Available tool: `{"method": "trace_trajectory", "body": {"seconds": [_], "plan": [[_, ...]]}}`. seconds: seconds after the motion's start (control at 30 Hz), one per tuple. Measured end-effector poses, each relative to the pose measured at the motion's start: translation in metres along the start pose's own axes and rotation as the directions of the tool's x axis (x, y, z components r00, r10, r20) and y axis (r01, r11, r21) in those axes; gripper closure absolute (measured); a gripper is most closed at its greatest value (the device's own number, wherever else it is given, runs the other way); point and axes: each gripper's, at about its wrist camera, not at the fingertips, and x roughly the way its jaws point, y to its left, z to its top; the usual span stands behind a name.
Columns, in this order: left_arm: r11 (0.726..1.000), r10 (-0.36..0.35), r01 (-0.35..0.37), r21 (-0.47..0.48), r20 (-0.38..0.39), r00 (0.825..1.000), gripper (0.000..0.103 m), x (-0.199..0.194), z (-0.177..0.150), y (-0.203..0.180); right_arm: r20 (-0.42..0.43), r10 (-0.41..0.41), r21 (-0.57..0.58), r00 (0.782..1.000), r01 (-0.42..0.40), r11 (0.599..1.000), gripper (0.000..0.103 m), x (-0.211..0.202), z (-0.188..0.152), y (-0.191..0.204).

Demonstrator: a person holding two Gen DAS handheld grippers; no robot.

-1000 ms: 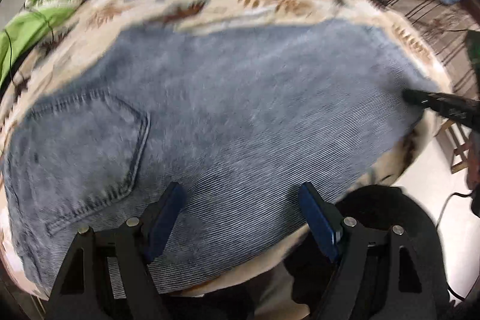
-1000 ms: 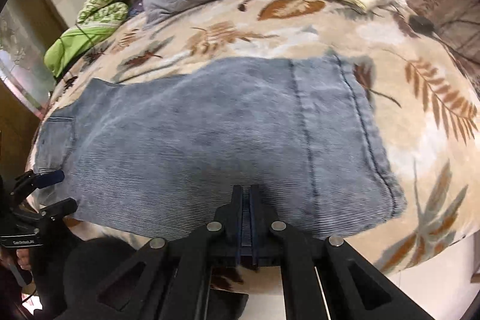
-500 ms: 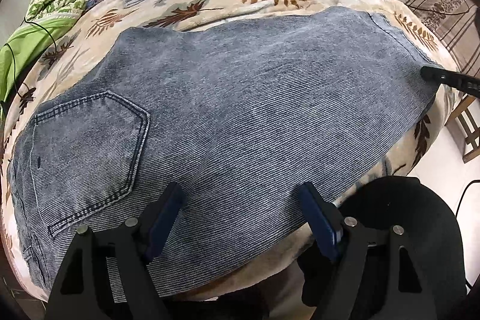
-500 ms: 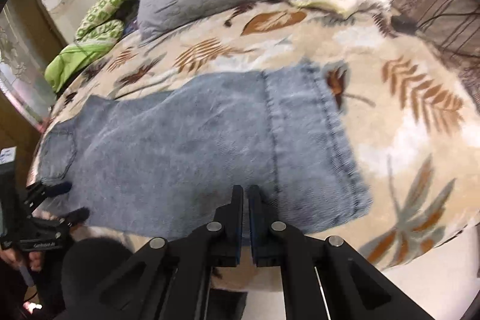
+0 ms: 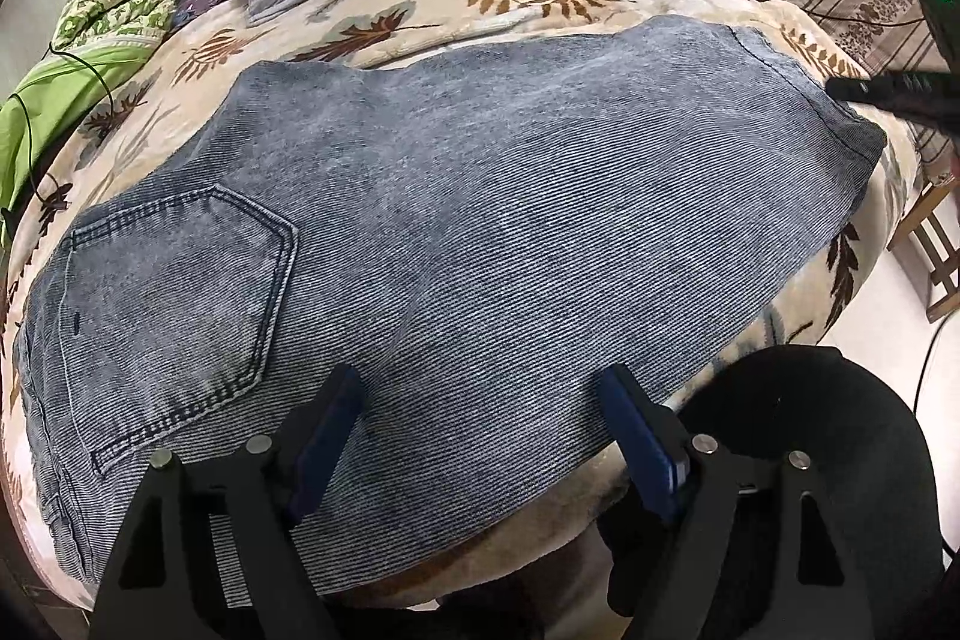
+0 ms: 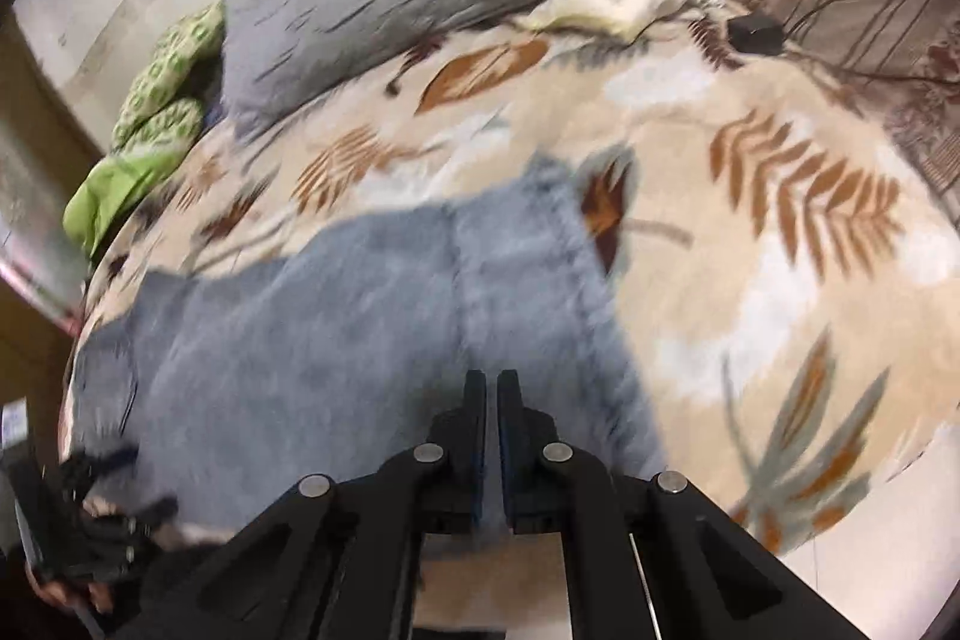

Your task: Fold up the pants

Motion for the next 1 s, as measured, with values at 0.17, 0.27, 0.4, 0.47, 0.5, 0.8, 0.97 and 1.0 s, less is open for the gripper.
{"method": "trace_trajectory", "body": {"seconds": [0.17, 0.27, 0.4, 0.47, 0.5, 0.8, 0.97, 1.0], "plan": [[1.000, 0.000, 0.000, -0.001, 0.001, 1.000, 0.021, -0.001, 0.000, 0.000, 0.000, 0.003, -0.017, 1.000, -0.003, 1.000, 0.097, 0.022, 0.030, 0.011], [1.000, -0.001, 0.001, -0.001, 0.000, 1.000, 0.021, -0.001, 0.000, 0.000, -0.025, 0.027, -0.016, 0.999, -0.027, 0.999, 0.097, 0.041, 0.044, 0.017], [1.000, -0.002, 0.002, 0.000, 0.002, 1.000, 0.020, -0.001, 0.000, -0.001, -0.068, -0.025, -0.023, 0.997, 0.024, 0.999, 0.097, 0.074, 0.054, 0.014], [1.000, -0.004, 0.004, 0.000, 0.003, 1.000, 0.020, -0.002, -0.001, -0.001, -0.037, 0.006, 0.021, 0.999, -0.005, 1.000, 0.098, 0.077, 0.059, 0.003], [1.000, -0.004, 0.004, -0.001, 0.005, 1.000, 0.020, -0.003, -0.001, -0.001, -0.038, 0.021, 0.045, 0.999, -0.019, 0.999, 0.099, 0.079, 0.062, -0.002], [1.000, -0.005, 0.004, -0.013, -0.001, 1.000, 0.019, -0.005, -0.001, -0.002, -0.036, -0.037, 0.081, 0.999, 0.040, 0.996, 0.097, 0.092, 0.093, 0.006], [1.000, -0.005, 0.005, -0.024, 0.001, 1.000, 0.016, -0.004, -0.001, -0.003, 0.009, 0.069, 0.088, 0.998, -0.070, 0.994, 0.097, 0.062, 0.090, 0.024], [1.000, -0.009, 0.009, -0.023, 0.001, 1.000, 0.016, -0.004, -0.001, -0.003, -0.007, 0.098, 0.068, 0.995, -0.097, 0.993, 0.097, 0.060, 0.087, 0.032]]}}
